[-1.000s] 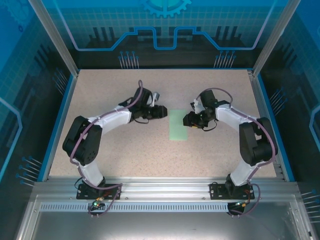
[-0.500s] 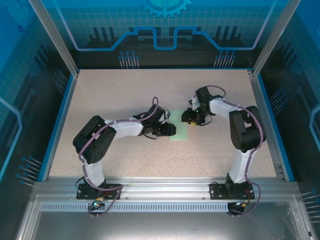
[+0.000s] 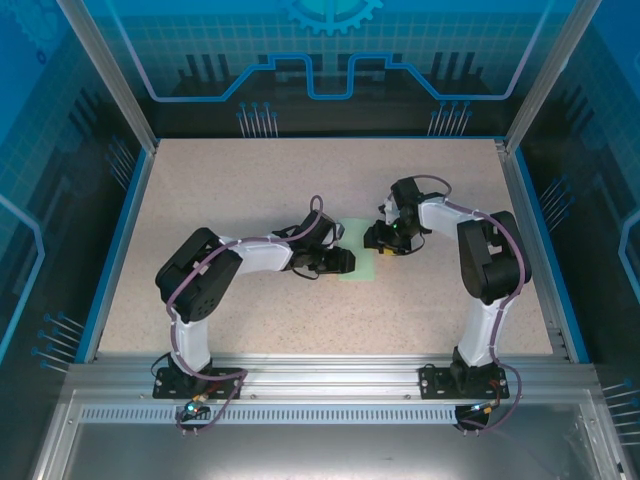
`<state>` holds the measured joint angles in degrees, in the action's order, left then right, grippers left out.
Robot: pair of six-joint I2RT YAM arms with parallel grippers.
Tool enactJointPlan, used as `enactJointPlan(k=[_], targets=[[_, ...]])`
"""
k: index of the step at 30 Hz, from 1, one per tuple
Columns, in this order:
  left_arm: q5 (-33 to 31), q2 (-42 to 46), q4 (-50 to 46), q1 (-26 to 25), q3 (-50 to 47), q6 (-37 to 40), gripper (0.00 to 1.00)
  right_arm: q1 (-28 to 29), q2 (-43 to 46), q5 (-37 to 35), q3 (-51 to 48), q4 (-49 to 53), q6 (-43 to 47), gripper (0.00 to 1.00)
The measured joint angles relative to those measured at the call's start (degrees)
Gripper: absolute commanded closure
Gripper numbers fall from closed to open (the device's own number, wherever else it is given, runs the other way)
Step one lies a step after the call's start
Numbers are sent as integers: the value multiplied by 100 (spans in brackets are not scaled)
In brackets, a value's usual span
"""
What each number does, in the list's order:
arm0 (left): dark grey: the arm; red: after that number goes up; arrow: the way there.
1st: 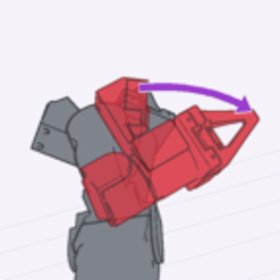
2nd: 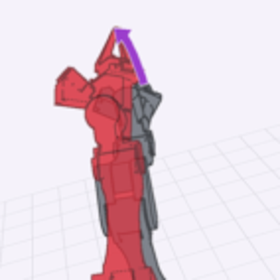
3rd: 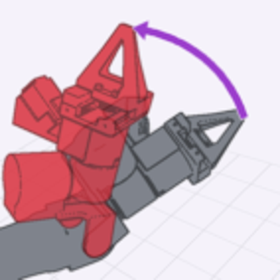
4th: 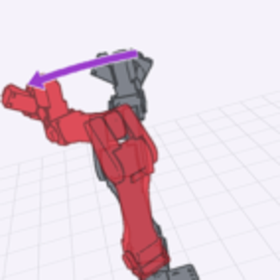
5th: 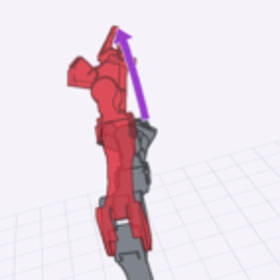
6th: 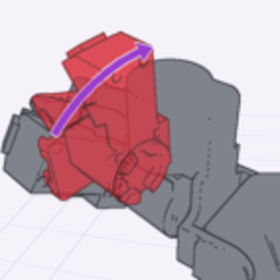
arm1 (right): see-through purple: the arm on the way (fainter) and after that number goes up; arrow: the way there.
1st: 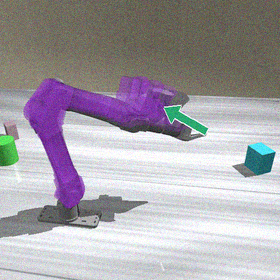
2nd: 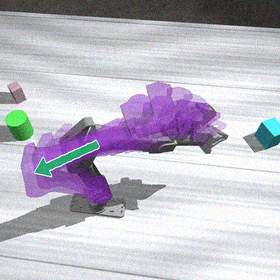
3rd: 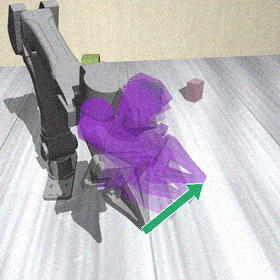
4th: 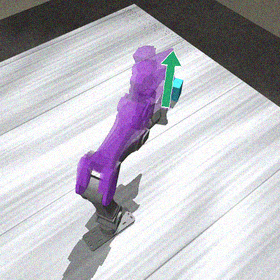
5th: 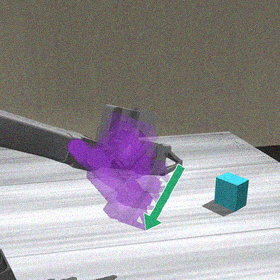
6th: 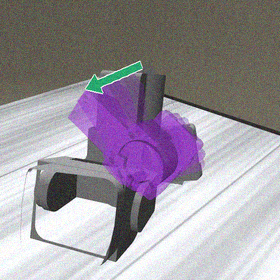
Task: Fold a paper plane with a square sheet of paper (fold left side to right side)
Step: Fold the triangle a second time at the center of the table.
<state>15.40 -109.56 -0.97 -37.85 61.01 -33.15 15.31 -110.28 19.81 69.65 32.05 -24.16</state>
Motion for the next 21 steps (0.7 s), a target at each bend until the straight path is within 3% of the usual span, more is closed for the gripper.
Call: enactJointPlan(k=[14,21], targets=[[0,0,2,0,0,0,51,17,0,11,-2,13,-2,49],[0,0,2,0,0,0,51,17,-138,13,498,11,0,49]])
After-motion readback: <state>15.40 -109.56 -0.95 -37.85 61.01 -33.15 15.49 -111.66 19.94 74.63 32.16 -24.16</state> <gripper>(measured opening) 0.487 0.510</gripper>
